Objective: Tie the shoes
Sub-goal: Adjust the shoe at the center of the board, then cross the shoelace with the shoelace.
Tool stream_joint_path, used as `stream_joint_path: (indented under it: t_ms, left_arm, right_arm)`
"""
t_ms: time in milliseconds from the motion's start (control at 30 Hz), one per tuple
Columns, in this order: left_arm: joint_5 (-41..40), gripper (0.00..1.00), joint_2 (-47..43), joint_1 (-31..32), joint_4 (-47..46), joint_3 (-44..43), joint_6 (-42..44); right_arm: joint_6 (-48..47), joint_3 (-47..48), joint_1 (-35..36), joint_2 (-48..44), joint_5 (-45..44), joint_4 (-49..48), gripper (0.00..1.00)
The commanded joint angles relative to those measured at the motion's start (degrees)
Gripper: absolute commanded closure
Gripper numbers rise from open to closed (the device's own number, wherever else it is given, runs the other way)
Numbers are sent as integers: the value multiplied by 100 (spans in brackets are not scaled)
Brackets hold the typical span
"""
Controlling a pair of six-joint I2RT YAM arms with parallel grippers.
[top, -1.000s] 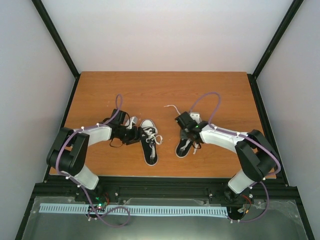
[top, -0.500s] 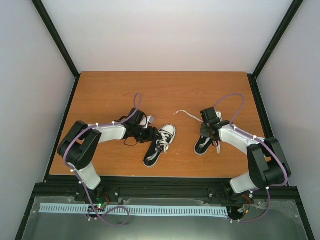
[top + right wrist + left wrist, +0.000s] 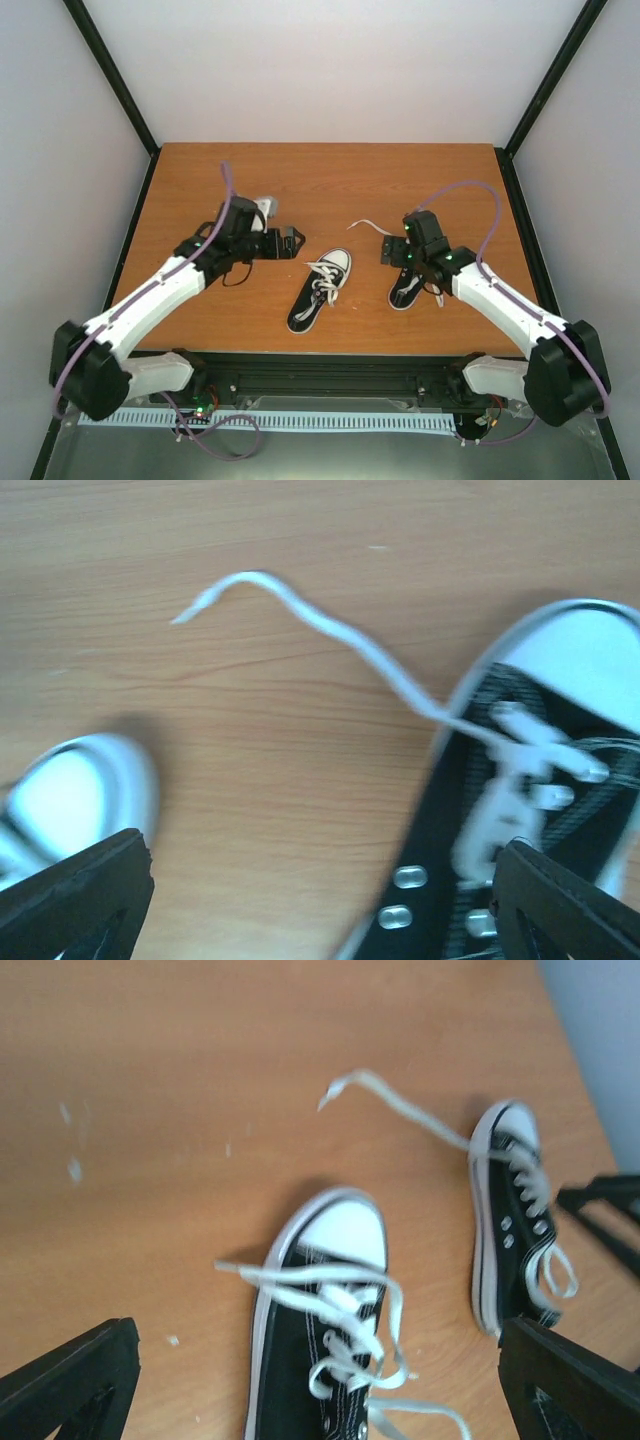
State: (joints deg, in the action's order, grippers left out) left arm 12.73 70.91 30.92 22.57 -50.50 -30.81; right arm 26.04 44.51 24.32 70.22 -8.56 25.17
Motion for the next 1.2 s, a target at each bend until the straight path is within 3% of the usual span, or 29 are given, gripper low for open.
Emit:
stream_joint_path:
  t_ms: [0,67,167,233,467,567,867,1167]
  left_arm:
    - [-860,0,-708,33,997,-1139,728]
    - [-983,0,-672,29,1344,-1740,1116]
    - [-1868,0,-299,31,2079,-2559,1416]
    - [-2337,0,-231,28,2061,-2728,1557]
    - [-2861,0,-759,22,918,-1804,1789]
    - [-3154,0,-791,20,899,-1616,1920]
    - [-2852,0,-987,25,891,-1429,2017]
    - [-2432,0,-924,20,880,-1429,1943]
  right_arm:
    - [405,166,769,-125,663,1,8]
    - [757,111,1199,1,721,-282,8]
    - [1180,118,1571,439,778,-626,10]
    - [1314,160,1716,784,741,-782,13]
    - [1358,213,1800,1495,886,-1182,30]
    - [1375,172,1796,1496,845,-1232,39]
    - [1422,245,1796,1880,992,-1436,59]
    - [1549,96,1800,2014,1299,-1906,63]
